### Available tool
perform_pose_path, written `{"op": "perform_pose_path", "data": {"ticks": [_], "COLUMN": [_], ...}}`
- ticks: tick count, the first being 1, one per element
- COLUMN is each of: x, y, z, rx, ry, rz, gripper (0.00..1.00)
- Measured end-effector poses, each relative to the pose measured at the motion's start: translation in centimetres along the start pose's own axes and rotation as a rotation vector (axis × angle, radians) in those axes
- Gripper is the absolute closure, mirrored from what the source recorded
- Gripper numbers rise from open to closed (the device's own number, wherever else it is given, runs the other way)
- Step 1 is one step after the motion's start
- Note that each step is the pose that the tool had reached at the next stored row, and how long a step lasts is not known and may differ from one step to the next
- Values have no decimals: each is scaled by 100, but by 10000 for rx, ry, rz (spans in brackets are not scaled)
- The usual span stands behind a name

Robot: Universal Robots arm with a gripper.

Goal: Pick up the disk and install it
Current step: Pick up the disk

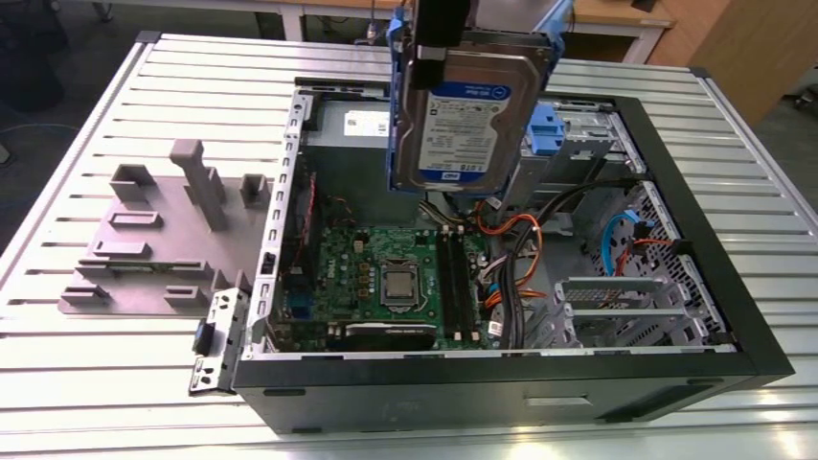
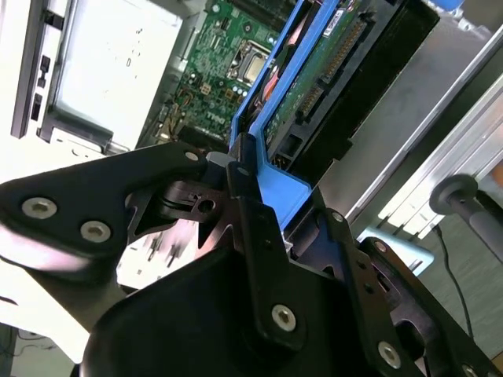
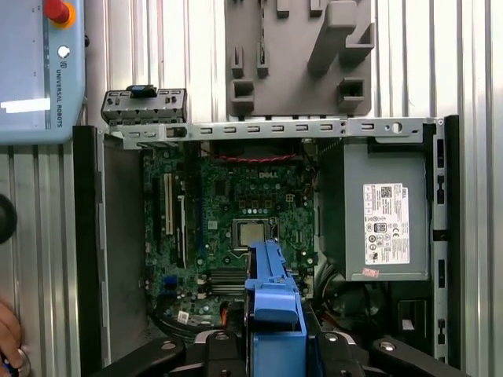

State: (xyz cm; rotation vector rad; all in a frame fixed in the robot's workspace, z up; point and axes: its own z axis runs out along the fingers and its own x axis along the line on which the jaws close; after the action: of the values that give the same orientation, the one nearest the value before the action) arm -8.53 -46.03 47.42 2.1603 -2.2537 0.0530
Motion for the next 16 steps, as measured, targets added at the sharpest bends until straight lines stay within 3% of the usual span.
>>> {"op": "perform_pose_path", "data": {"ticks": [10, 16], "x": [-9, -8], "y": [-222, -256], "z": [3, 3], "rx": [0, 0], "ry": [0, 1], "rz": [-1, 0], "gripper": [64, 64]}}
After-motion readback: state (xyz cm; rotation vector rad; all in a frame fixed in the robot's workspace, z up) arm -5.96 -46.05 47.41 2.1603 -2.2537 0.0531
